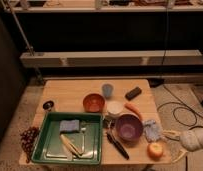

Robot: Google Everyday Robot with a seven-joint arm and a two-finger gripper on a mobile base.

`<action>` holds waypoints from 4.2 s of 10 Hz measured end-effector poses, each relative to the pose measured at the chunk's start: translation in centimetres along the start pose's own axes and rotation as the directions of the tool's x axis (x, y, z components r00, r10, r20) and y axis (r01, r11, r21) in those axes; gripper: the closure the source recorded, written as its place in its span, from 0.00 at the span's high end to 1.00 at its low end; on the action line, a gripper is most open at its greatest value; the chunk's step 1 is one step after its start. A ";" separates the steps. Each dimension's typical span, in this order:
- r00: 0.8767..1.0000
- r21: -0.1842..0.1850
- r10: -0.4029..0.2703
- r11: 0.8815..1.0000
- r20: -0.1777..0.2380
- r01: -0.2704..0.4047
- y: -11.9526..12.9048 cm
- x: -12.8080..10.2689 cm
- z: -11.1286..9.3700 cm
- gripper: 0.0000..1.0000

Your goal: Place apple in plastic cup

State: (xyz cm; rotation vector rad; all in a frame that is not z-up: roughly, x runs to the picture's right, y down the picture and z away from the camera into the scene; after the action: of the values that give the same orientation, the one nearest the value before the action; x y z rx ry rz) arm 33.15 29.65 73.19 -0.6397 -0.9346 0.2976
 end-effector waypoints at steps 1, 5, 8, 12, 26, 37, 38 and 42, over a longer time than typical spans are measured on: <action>1.000 -0.012 -0.011 1.000 0.009 0.011 -0.2 -0.6 0.9 0.80; 1.000 -0.053 -0.027 0.998 0.010 0.028 -0.1 -0.7 2.5 0.80; 1.000 -0.074 -0.027 0.997 0.006 0.027 -0.1 -0.4 3.0 0.80; 1.000 -0.107 0.003 0.994 0.001 -0.003 -0.1 0.0 4.0 0.80; 0.998 -0.101 -0.050 0.993 0.034 0.053 -0.4 -7.5 0.4 0.00; 0.999 -0.060 -0.047 0.997 0.019 0.048 -2.7 -8.7 -1.1 0.00; 0.999 -0.060 -0.047 0.997 0.019 0.048 -2.7 -8.7 -1.1 0.00; 0.998 -0.065 -0.062 0.996 0.013 0.063 -4.2 -9.1 -0.4 0.00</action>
State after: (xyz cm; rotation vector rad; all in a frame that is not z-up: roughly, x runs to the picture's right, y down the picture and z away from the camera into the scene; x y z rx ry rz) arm 28.10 21.67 69.71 -0.6682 -0.9763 0.2161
